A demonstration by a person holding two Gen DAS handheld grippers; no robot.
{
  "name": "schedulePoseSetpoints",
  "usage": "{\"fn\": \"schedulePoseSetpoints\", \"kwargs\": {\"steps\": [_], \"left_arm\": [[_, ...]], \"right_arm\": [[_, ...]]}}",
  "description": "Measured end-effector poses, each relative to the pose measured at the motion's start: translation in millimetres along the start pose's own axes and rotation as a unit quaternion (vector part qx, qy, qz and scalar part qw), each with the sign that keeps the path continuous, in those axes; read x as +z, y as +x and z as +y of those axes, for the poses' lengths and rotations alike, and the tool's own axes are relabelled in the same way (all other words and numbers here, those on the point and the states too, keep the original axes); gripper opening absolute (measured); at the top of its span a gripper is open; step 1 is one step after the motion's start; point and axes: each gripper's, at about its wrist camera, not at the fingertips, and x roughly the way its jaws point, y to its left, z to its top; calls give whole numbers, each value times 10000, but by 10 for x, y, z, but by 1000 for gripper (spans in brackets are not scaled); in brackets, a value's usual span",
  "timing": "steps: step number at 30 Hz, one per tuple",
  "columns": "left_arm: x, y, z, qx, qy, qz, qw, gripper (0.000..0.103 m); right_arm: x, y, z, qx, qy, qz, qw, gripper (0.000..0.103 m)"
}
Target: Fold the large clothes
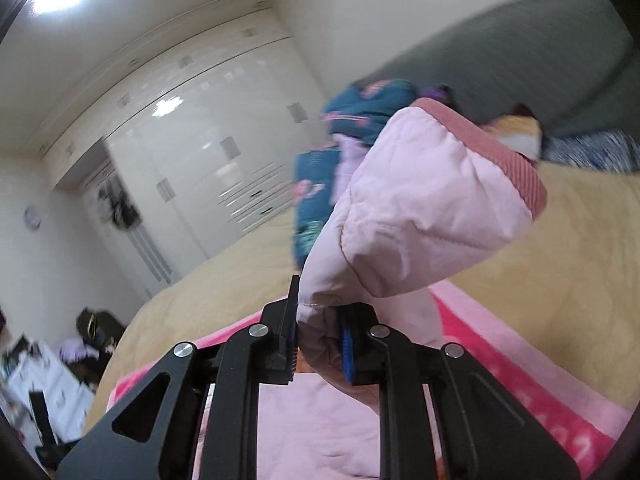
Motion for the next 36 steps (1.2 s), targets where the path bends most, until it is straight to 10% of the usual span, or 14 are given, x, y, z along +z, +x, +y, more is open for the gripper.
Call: {"fn": "schedulePoseSetpoints", "kwargs": {"steps": [14,25,36], "left_arm": [[102,-403,699,-424,-325,-364,9979,94],[12,-509,1036,-928,-765,-473,9916,94],[-224,-302,1097,-1401,-904,-217,9858,94]], "right_arm": [[-803,256,2025,914,-1604,450,9818,15],[-1723,562,2491,1192,-1912,1186,9670,15],[-2853,758,2661,1305,-2674,2253,9277,18]]}}
